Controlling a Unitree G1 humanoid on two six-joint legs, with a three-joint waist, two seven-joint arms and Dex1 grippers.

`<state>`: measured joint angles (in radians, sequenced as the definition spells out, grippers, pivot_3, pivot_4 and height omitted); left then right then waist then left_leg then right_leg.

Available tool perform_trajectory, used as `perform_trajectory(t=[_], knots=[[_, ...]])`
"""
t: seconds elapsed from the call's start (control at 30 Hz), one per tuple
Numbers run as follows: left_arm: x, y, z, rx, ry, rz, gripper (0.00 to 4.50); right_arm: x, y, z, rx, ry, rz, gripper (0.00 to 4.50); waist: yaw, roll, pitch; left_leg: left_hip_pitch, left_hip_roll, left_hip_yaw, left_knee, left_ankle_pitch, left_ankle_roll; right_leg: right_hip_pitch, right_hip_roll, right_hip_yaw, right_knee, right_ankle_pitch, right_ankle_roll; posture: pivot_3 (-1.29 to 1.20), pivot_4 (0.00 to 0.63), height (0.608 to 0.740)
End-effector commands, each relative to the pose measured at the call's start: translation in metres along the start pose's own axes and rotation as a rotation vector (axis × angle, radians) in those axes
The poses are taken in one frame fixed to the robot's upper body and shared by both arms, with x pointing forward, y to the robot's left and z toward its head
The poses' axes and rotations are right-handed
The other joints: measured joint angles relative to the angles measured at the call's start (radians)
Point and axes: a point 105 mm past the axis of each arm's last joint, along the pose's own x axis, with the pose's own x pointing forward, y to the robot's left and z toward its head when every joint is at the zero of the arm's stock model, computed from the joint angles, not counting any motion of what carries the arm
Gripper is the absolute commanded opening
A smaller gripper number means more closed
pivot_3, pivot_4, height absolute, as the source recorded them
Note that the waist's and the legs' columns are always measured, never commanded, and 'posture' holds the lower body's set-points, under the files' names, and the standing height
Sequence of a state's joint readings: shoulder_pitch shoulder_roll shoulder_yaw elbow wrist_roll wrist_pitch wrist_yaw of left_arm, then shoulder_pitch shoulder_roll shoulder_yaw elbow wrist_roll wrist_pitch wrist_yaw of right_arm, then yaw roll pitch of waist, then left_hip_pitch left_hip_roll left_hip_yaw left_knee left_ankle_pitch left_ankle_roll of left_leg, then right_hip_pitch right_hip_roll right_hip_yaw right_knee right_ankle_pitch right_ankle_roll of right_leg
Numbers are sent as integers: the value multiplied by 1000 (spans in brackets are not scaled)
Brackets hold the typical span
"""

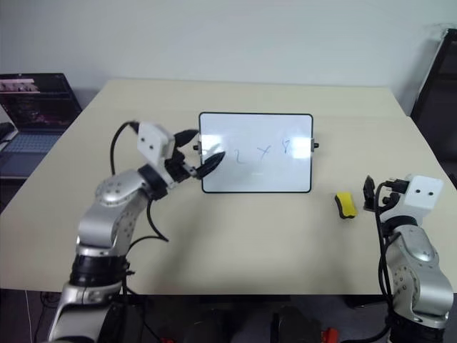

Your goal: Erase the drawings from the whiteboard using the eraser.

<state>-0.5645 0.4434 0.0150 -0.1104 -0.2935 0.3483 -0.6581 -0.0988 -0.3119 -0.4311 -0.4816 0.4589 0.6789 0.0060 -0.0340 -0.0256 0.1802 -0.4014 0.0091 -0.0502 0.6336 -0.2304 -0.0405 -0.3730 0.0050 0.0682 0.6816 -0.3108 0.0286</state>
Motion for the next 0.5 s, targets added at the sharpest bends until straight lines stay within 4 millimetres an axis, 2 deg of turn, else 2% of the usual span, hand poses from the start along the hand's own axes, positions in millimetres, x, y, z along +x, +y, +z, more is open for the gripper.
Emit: perform_trajectory(t=[0.03, 0.2, 0.3, 0.37, 0.5], knots=[[10, -29, 8, 7, -8, -206, 4500, -6, 7, 16, 69, -33, 80, 4442, 1, 0, 0, 0, 0, 0, 0, 0, 0, 0, 0, 0, 0, 0, 0, 0, 150, 740], [11, -61, 5, -23, 15, -414, 4500, -3, 13, 14, 20, 40, 100, 4442, -1, 0, 0, 0, 0, 0, -3, 0, 0, -1, 0, 1, -1, 0, 0, 0, 150, 740], [8, -77, -3, -27, 47, -508, 4500, 2, 15, 14, -63, 76, 115, 4442, -2, 1, 0, 0, 1, 0, -3, 0, 0, -1, 1, 1, 0, 0, 0, 0, 150, 740], [6, -82, -7, -28, 58, -539, 4500, 2, 14, 3, -121, 155, 103, 4442, -1, 0, 0, 0, 1, 0, -3, 0, 0, -1, 1, 1, -1, 0, 0, 0, 150, 740], [-1, -92, -18, -40, 81, -597, 4500, 0, 23, -14, -173, 282, 175, 4442, 0, 0, 0, 0, 1, 0, -4, 0, 0, -1, 1, 2, -1, 0, 0, 0, 150, 740]])
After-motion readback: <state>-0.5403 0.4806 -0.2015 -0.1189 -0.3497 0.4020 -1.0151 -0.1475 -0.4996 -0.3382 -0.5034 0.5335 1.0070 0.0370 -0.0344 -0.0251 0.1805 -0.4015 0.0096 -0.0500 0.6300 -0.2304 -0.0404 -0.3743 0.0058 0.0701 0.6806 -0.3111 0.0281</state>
